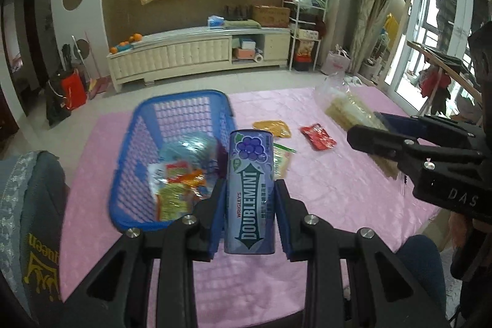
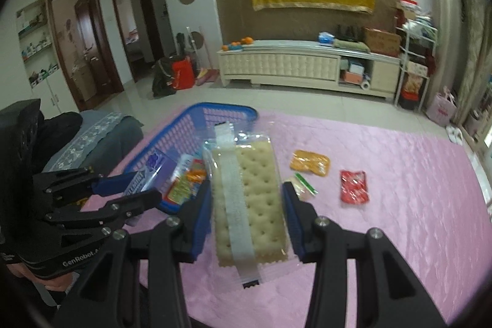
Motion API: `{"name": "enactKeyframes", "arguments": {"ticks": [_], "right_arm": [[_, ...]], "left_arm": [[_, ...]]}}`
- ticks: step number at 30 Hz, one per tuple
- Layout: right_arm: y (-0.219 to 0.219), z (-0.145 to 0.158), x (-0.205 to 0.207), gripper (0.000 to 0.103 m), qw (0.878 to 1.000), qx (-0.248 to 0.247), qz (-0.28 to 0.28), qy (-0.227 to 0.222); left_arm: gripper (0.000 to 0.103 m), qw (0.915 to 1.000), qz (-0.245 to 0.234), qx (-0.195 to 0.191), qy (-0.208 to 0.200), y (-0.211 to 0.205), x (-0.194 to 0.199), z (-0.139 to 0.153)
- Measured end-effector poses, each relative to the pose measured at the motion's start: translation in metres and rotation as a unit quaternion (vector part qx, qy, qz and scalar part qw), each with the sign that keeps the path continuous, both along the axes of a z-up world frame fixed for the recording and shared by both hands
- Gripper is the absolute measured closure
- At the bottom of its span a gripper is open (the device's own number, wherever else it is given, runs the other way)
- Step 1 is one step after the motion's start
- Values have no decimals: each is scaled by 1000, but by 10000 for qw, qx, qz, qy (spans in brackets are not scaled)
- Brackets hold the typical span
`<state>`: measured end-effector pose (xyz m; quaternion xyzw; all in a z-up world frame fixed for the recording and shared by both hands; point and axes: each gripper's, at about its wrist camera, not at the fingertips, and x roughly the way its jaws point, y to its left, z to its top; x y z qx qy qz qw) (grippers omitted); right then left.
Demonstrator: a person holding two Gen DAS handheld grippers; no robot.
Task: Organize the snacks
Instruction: 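Carry both snacks over the basket and open the right tool to drop the crackers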
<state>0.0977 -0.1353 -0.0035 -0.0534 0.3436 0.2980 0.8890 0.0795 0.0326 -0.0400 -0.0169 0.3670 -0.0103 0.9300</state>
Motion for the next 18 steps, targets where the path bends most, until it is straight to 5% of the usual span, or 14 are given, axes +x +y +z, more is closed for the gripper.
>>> {"name": "enactKeyframes", "arguments": {"ticks": [18], "right_arm": [[111, -14, 44, 54, 9963, -635, 558, 143]], "left_arm": [[75, 9990, 427, -124, -20, 97, 26, -7]]}}
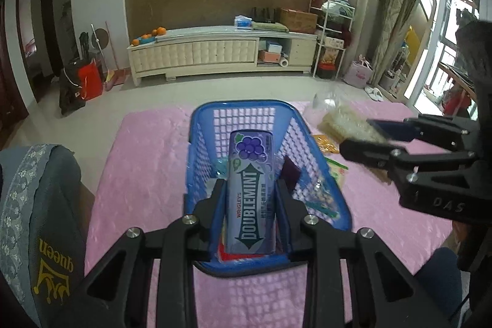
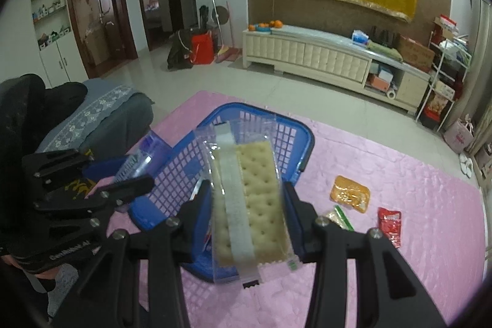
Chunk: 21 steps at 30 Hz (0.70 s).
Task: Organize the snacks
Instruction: 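Carry both snacks over the basket and open the right tool to drop the crackers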
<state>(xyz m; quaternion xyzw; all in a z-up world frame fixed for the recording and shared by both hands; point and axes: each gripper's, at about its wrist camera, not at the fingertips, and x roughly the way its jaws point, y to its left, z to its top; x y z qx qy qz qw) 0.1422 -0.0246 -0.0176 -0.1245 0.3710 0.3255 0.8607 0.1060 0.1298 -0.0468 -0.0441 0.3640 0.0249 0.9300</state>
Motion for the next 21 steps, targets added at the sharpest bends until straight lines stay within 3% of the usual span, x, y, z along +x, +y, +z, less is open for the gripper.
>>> {"name": "enactKeyframes", "arguments": {"ticks": [16, 19, 21], "right_arm": [[33, -43, 32, 53, 9976, -611, -147, 276], [29, -46, 31, 37, 9973, -657, -194, 256], [22, -45, 29, 11, 9974, -638, -309, 149]], "left_arm": [[75, 9995, 127, -259, 149, 20, 10, -25], [75, 9996, 107, -230, 158, 21, 8, -23], [75, 9995, 103, -223, 178, 20, 8, -22]]}}
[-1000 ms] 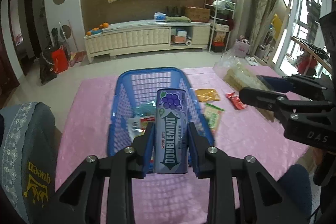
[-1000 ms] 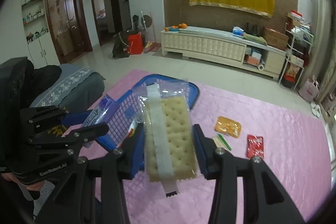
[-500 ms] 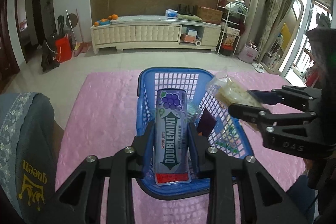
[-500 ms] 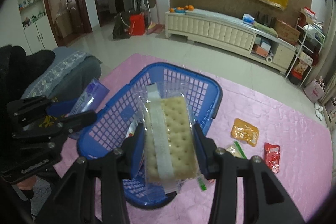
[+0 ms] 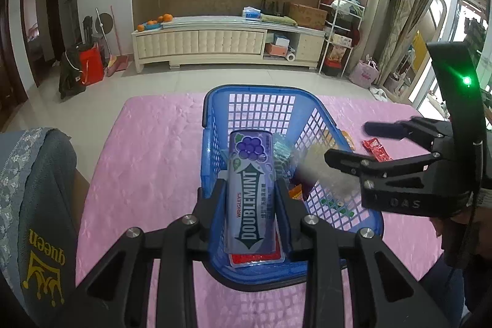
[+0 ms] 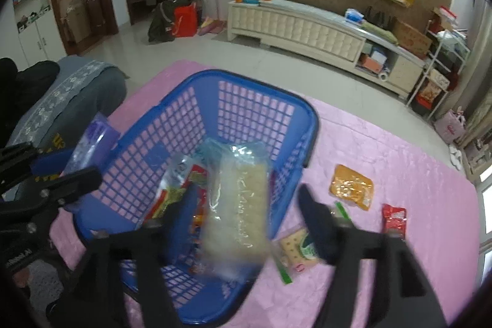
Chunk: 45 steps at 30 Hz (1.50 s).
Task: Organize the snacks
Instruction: 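Lower the gum tube into the basket and open the left tool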
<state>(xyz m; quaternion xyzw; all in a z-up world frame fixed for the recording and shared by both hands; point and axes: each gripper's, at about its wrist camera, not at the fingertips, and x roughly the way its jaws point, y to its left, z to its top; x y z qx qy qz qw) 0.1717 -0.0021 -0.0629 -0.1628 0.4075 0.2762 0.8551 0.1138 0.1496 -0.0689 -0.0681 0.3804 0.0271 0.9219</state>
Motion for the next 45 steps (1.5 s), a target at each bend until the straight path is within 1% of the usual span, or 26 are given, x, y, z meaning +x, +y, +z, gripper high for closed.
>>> {"name": "enactKeyframes", "arguments": {"ticks": [3, 8, 11, 19, 24, 28, 32, 37, 42, 44, 45], "right_arm": [[-10, 0, -1, 9, 9999, 43, -125, -15], [-25, 0, -4, 7, 9996, 48, -269, 6], [-35, 2, -6, 7, 9990, 191, -410, 30], [-47, 6, -12, 4, 9984, 410, -378, 94], [-50, 2, -11, 4, 9989, 305, -354, 95], [-59, -1, -9, 4, 9987, 331, -375, 115], [-67, -7, -5, 4, 9984, 330, -433, 156], [-78, -14, 2, 4, 9974, 404, -550, 236], [-87, -19, 5, 4, 9968, 447, -608, 281], [-91, -20, 6, 4, 9963, 449, -657, 311], [-94, -20, 5, 4, 9959, 472, -689, 333]], "left_arm": [[75, 10000, -5, 35, 31, -1, -1, 0], [75, 9999, -43, -58, 71, -5, 2, 0], [75, 9999, -135, -39, 81, -9, 4, 1], [75, 9994, -278, -80, 196, -17, 12, -4], [75, 9988, -360, -126, 300, -23, 24, -10], [75, 9982, -432, -95, 403, -30, 31, -17], [74, 9975, -495, -168, 484, -35, 39, -23], [74, 9961, -591, -111, 642, -45, 52, -32], [75, 9960, -605, 37, 661, -53, 58, -33], [71, 9962, -557, 81, 668, -54, 58, -32], [62, 9963, -554, 101, 654, -55, 57, -30]]}}
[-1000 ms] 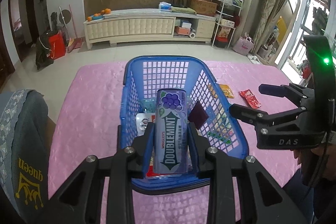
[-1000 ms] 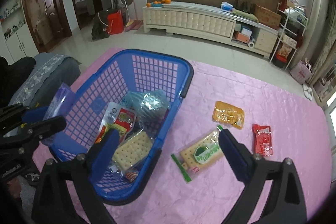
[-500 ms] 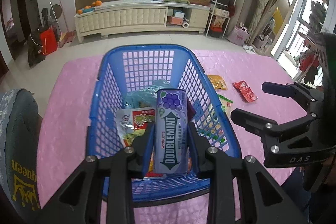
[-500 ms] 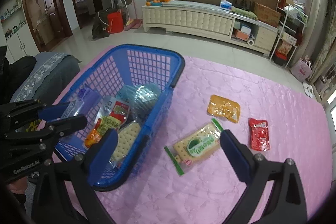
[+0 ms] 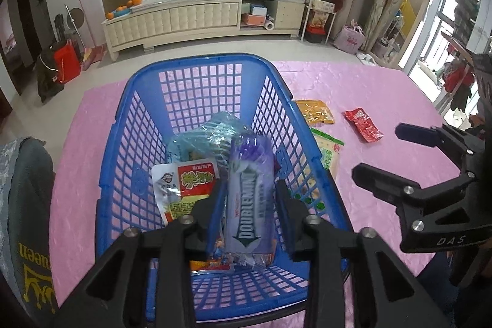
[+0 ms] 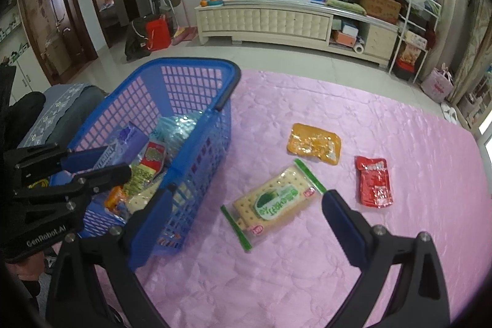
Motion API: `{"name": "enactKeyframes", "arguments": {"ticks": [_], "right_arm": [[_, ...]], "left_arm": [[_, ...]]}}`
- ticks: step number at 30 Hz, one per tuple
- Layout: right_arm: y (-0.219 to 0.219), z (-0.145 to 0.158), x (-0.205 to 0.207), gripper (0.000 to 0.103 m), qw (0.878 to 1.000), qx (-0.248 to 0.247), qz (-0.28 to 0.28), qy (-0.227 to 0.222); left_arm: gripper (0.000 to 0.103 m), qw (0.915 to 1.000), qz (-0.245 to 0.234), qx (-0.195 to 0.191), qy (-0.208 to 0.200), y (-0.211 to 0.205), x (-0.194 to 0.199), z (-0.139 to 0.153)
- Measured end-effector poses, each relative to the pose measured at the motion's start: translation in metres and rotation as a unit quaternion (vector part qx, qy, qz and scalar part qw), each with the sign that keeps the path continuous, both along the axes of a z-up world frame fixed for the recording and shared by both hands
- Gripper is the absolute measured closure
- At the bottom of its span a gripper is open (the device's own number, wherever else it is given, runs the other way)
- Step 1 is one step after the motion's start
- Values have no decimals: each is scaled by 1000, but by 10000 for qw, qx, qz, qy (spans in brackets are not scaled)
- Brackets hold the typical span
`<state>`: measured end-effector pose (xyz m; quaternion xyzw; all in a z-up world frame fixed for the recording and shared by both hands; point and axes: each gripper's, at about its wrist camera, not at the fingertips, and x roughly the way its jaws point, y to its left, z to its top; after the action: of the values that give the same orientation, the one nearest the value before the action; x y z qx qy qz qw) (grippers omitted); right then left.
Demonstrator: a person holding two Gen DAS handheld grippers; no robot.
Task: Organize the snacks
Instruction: 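Lower the gum tube into the basket and open the left tool, then withdraw both tools from the basket toward the remaining snacks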
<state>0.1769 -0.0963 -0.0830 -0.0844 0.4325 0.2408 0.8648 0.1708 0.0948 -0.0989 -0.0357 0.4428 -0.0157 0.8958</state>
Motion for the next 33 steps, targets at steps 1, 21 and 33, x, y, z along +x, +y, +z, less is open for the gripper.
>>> {"name": "enactKeyframes", "arguments": {"ticks": [1, 21, 33], "right_arm": [[-3, 1, -1, 4, 10000, 31, -20, 14], [-66, 62, -67, 4, 9983, 278, -265, -431], [-114, 60, -93, 4, 9976, 231, -494, -419]], "left_arm": [[55, 10000, -6, 25, -43, -1, -3, 3], [32, 9967, -551, 259, -535, -65, -71, 69], [32, 9952, -802, 191, -518, -111, -85, 68]]}}
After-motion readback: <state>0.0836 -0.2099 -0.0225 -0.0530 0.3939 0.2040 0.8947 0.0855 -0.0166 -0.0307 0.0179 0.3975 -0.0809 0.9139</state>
